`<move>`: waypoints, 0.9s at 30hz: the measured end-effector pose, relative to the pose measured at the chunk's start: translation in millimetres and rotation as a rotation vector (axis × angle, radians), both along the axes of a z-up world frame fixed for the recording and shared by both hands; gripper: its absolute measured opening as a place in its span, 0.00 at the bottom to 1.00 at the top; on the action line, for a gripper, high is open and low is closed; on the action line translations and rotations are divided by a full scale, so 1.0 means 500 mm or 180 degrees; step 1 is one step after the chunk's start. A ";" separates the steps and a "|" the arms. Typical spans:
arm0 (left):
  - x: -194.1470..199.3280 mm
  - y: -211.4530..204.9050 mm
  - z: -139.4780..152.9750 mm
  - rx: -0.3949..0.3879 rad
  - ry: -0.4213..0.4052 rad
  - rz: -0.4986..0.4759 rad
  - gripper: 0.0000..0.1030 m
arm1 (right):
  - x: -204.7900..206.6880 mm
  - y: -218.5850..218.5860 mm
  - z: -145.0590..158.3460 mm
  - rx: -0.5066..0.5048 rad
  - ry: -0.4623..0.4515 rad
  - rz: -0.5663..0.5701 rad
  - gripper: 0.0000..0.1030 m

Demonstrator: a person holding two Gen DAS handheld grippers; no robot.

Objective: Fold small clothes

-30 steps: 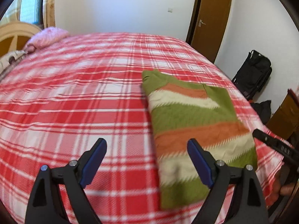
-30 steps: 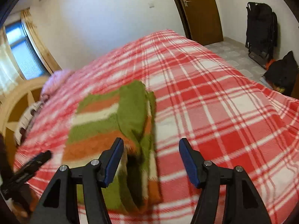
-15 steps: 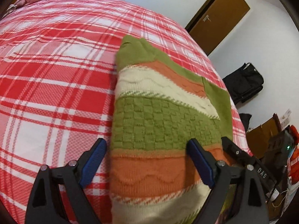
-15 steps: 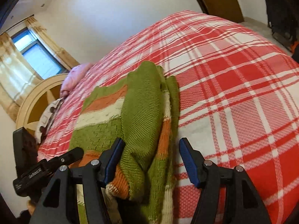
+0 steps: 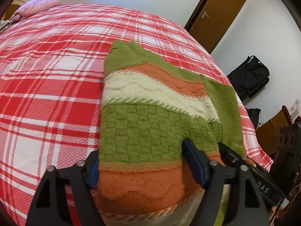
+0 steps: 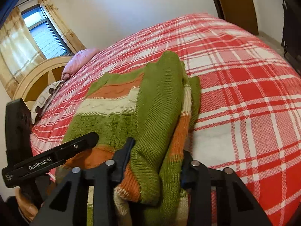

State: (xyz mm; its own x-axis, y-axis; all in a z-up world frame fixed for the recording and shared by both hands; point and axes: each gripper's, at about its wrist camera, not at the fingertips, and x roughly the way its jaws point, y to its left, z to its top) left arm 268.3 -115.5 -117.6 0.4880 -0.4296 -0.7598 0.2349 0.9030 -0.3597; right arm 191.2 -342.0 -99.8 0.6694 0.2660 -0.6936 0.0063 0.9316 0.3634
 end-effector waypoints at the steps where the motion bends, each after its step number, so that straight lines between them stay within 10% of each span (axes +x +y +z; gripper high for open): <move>1: -0.001 -0.001 0.003 0.0024 -0.0016 -0.0015 0.69 | -0.003 0.007 0.005 -0.0067 -0.0017 -0.0015 0.34; 9: -0.025 -0.012 0.035 0.0285 -0.0237 -0.0094 0.39 | -0.037 0.057 0.054 -0.0457 -0.0227 -0.0138 0.27; 27: -0.110 -0.059 0.084 0.0556 -0.0597 -0.0334 0.33 | -0.180 0.055 0.136 -0.0362 -0.0560 -0.0427 0.27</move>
State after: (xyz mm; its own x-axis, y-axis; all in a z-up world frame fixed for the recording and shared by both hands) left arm 213.2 -144.8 -75.6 0.5868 -0.3556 -0.7274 0.3782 0.9148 -0.1420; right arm 101.4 -314.5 -31.8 0.8067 0.0935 -0.5836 0.0786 0.9616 0.2628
